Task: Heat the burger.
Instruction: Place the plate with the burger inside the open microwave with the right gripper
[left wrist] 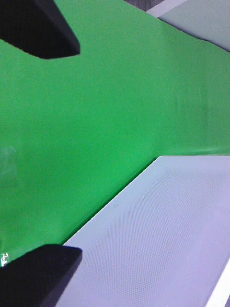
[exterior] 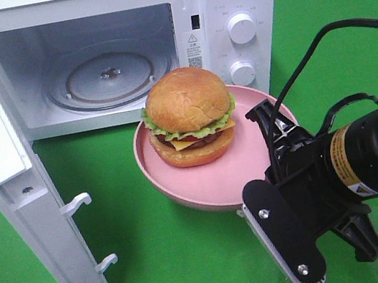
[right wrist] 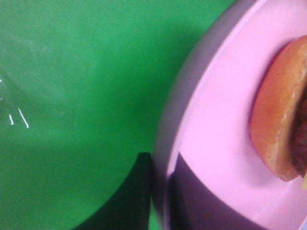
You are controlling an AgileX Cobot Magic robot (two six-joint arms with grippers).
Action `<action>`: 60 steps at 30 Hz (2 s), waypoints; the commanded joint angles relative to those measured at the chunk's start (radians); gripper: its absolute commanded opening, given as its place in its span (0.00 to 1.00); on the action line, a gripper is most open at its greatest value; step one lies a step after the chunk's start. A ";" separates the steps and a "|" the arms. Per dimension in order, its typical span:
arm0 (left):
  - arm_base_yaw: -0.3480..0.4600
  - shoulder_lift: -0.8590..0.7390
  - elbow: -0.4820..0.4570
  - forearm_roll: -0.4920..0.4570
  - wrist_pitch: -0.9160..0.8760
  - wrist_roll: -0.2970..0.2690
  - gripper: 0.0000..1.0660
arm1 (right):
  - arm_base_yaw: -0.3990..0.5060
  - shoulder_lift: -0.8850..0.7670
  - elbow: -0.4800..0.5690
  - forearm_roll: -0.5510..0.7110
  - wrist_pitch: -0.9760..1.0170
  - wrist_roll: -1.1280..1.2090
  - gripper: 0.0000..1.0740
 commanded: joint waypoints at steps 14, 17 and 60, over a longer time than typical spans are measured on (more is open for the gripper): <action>0.002 -0.019 0.001 -0.004 -0.015 0.000 0.92 | -0.122 -0.010 -0.080 0.585 -0.069 -0.782 0.00; 0.002 -0.019 0.001 -0.004 -0.015 0.000 0.92 | -0.122 -0.008 -0.089 0.745 -0.064 -0.993 0.00; 0.002 -0.019 0.001 -0.004 -0.015 0.000 0.92 | -0.122 0.304 -0.432 0.820 -0.017 -1.014 0.00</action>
